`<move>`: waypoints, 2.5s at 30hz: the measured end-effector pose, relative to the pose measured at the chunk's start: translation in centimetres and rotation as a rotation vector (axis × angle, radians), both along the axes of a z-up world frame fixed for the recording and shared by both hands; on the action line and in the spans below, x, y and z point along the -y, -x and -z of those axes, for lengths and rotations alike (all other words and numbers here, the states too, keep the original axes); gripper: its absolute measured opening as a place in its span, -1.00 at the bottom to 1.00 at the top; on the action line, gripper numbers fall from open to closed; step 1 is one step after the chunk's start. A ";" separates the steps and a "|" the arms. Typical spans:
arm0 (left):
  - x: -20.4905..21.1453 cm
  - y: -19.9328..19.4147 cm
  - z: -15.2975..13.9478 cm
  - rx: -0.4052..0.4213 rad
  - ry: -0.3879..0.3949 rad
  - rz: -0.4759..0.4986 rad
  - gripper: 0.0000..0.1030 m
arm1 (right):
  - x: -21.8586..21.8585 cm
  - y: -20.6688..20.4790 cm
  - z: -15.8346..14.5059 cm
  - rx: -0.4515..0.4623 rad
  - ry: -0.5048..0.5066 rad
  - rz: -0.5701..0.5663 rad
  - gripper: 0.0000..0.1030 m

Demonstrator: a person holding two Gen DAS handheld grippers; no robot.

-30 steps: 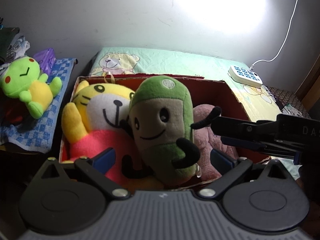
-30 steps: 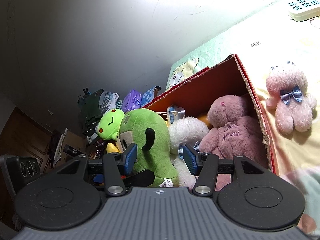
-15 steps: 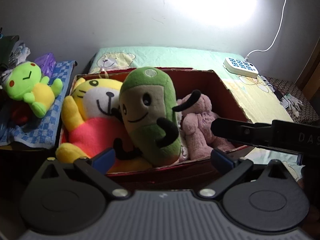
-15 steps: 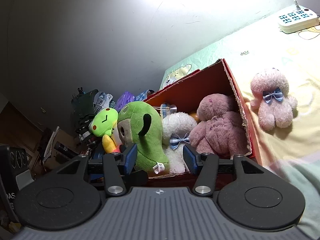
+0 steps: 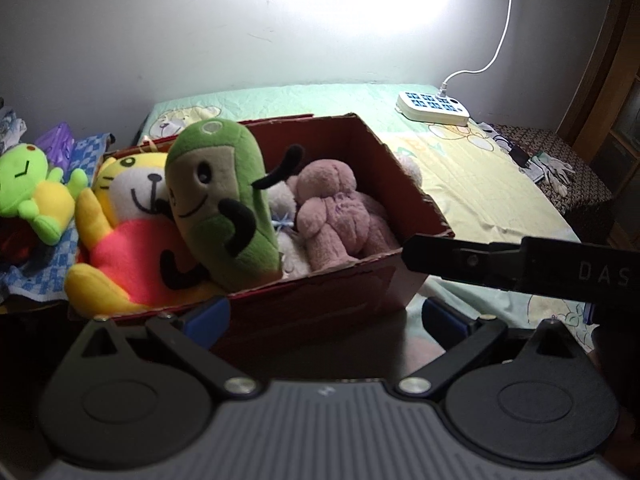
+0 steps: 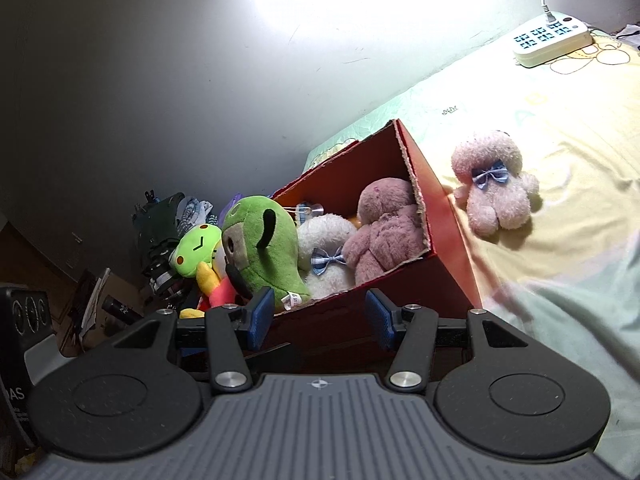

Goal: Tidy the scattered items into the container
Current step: 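Withdraw the right gripper from the box toward the white bunny, then close the right gripper on the white bunny's body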

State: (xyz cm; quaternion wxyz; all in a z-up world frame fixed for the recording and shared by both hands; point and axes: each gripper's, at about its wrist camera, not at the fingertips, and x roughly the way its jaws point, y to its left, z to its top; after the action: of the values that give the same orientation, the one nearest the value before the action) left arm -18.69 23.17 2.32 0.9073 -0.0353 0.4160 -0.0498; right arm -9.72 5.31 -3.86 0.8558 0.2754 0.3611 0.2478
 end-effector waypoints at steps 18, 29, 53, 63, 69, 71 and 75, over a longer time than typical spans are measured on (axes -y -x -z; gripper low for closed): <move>7.1 0.4 2.9 -0.078 0.039 0.226 0.98 | 5.0 2.2 2.1 -0.064 0.025 0.124 0.07; 14.7 -2.4 4.7 -0.114 0.066 0.341 0.98 | 12.0 -0.6 4.0 -0.120 0.027 0.148 0.07; 20.8 -10.7 8.9 -0.140 -0.034 0.064 0.98 | 13.9 -16.9 8.0 -0.225 0.077 -0.304 0.07; 20.6 -11.1 9.3 -0.167 -0.043 0.023 0.97 | 10.4 -20.8 9.8 -0.280 0.066 -0.412 -0.03; 20.6 -11.3 9.5 -0.185 -0.053 0.022 0.98 | 10.0 -22.1 11.0 -0.313 0.054 -0.396 -0.35; 20.5 -11.4 9.3 -0.189 -0.031 0.020 0.98 | 10.3 -22.3 11.2 -0.324 0.033 -0.400 -0.47; 20.5 -11.3 9.3 -0.197 -0.009 0.031 0.98 | 11.2 -22.1 10.8 -0.308 0.030 -0.399 -0.57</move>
State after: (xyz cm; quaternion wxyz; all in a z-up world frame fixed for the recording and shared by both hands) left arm -7.36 2.70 -6.94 0.8611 -0.0298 0.5041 -0.0582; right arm 12.37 -5.90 -14.69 0.7288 0.2206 0.5380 0.3615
